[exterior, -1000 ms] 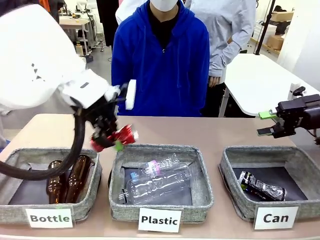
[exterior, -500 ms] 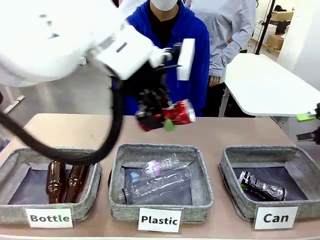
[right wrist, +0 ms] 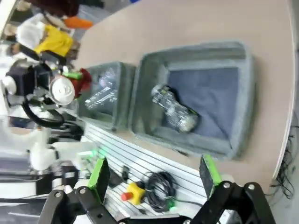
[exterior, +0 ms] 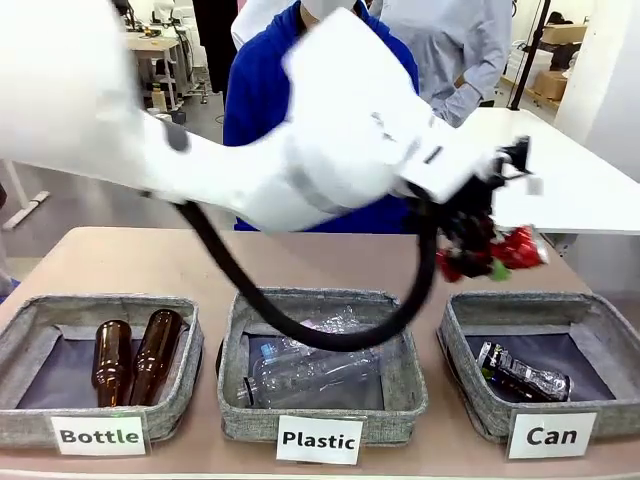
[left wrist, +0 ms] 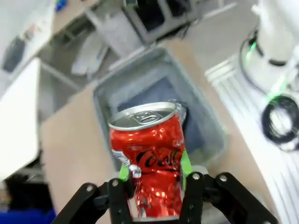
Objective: Sort the can waste into the basket.
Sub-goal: Pick up the can waste from the table and place it in the right Fabric basket.
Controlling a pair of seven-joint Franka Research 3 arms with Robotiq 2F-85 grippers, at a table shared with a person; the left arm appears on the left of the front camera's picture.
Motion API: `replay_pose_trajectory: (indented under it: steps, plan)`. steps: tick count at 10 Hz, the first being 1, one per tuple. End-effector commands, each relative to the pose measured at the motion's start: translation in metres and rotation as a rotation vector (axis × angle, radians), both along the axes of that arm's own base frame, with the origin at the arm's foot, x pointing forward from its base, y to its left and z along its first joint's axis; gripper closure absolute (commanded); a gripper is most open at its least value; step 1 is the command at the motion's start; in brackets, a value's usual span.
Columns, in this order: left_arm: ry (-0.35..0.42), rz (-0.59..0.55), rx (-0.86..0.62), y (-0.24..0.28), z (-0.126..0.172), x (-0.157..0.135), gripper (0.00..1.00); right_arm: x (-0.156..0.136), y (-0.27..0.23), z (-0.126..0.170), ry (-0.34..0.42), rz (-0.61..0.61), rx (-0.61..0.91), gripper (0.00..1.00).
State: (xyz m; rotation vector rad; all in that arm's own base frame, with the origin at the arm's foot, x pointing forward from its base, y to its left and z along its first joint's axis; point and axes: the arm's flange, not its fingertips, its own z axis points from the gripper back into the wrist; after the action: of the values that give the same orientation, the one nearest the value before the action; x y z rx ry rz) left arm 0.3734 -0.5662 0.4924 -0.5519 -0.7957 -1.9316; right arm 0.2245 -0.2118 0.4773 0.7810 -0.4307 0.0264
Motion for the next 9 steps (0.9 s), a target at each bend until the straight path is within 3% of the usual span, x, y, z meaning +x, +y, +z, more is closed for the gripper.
replay_pose_trajectory:
  steps: [1,2,3,7,9]
  plan:
    - [0.083,-0.088,-0.013,-0.054,-0.013,0.016,0.57,-0.016,-0.016,-0.020,-0.037,-0.068,-0.045,0.00]
    - [0.065,-0.073,0.024,-0.073,-0.021,0.016,0.57,-0.020,-0.023,-0.023,-0.082,-0.105,-0.021,0.00]
    - [0.074,-0.063,0.056,-0.084,-0.028,0.019,0.57,-0.016,-0.012,-0.002,-0.012,-0.034,-0.032,0.00]
    - [0.091,-0.052,0.111,-0.094,-0.039,0.028,0.57,-0.016,-0.012,-0.002,-0.012,-0.034,-0.032,0.00]
    - [0.101,-0.064,0.114,-0.094,-0.041,0.026,0.01,-0.016,-0.012,-0.002,-0.012,-0.034,-0.032,0.00]
